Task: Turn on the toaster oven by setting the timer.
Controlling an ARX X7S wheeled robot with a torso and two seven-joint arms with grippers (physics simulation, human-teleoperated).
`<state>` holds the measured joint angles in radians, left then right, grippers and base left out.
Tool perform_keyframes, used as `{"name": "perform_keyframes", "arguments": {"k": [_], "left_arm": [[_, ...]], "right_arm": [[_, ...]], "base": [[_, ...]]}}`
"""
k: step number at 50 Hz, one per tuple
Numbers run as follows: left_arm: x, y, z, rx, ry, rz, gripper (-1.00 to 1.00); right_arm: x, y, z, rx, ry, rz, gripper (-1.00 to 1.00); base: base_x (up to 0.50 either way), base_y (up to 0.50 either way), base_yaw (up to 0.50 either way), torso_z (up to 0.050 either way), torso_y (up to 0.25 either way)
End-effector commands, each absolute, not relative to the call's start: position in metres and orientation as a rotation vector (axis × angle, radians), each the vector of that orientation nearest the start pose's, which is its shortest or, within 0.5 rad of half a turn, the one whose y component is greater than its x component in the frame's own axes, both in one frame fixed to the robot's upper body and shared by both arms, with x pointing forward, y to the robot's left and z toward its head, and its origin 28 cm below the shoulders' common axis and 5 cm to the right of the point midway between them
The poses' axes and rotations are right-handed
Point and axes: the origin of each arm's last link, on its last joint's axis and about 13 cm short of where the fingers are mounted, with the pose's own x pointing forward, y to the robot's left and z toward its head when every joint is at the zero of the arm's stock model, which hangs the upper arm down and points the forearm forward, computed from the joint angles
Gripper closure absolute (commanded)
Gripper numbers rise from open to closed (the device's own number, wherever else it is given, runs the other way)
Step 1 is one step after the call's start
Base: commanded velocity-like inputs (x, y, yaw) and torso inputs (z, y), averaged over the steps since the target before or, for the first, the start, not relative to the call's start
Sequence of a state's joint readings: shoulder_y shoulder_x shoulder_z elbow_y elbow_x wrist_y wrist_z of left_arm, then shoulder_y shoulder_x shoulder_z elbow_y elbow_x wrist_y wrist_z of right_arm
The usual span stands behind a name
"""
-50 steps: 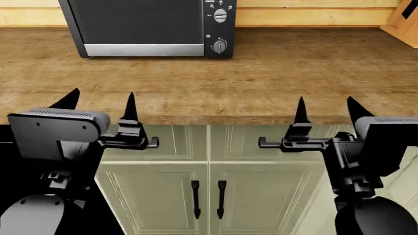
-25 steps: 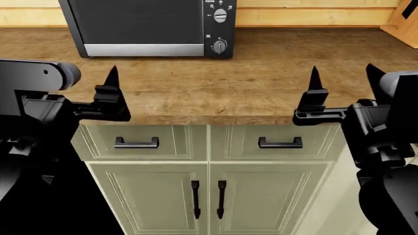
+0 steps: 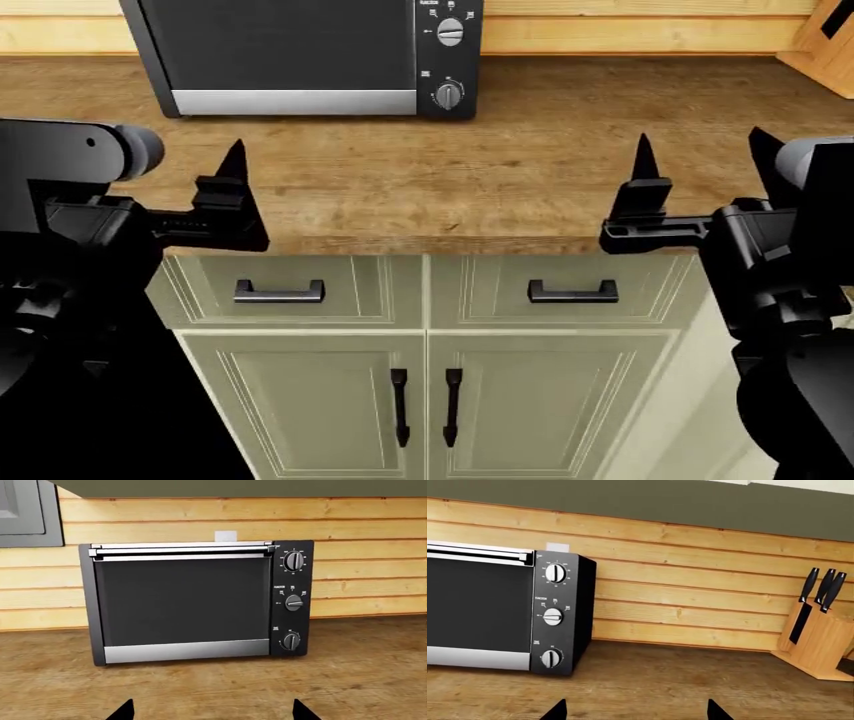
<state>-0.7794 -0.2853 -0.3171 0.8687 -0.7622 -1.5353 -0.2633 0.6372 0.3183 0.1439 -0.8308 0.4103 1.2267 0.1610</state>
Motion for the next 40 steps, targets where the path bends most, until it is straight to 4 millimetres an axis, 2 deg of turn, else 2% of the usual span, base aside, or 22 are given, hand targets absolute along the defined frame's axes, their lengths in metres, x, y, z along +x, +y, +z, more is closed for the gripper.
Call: {"name": "perform_keyframes", "arguments": {"k": [1, 6, 10, 22, 40], "left_arm": [[0.2181, 0.2502, 0.2561, -0.023, -0.144, -0.080, -1.00], [0.2177, 0.2503, 0.2560, -0.013, -0.155, -0.071, -1.00], [0.2178, 0.2497, 0.2563, -0.010, -0.159, -0.068, -1.00], [0.2157, 0.2497, 0.2578, -0.012, -0.166, -0.074, -1.00], [0.2158, 0.2501, 0.2582, -0.017, -0.166, -0.074, -1.00]], "right_arm": [[0.2262, -0.1464, 0.2393, -0.115, -0.264, -0.049, -1.00], [0.2281, -0.1454, 0.2374, -0.139, -0.257, -0.040, -1.00], [0.2320, -0.1468, 0.2357, -0.094, -0.230, -0.022, -1.00], [0.2305, -0.1460, 0.2362, -0.091, -0.238, -0.016, -1.00], [0.2322, -0.1456, 0.2367, -0.093, -0.245, -0.014, -1.00]], "base": [[0.00, 0.00, 0.00, 0.000, 0.000], [0.00, 0.00, 0.00, 0.000, 0.000], [0.04, 0.02, 0.00, 0.000, 0.000], [0.44, 0.37, 0.00, 0.000, 0.000], [0.50, 0.02, 0.00, 0.000, 0.000]]}}
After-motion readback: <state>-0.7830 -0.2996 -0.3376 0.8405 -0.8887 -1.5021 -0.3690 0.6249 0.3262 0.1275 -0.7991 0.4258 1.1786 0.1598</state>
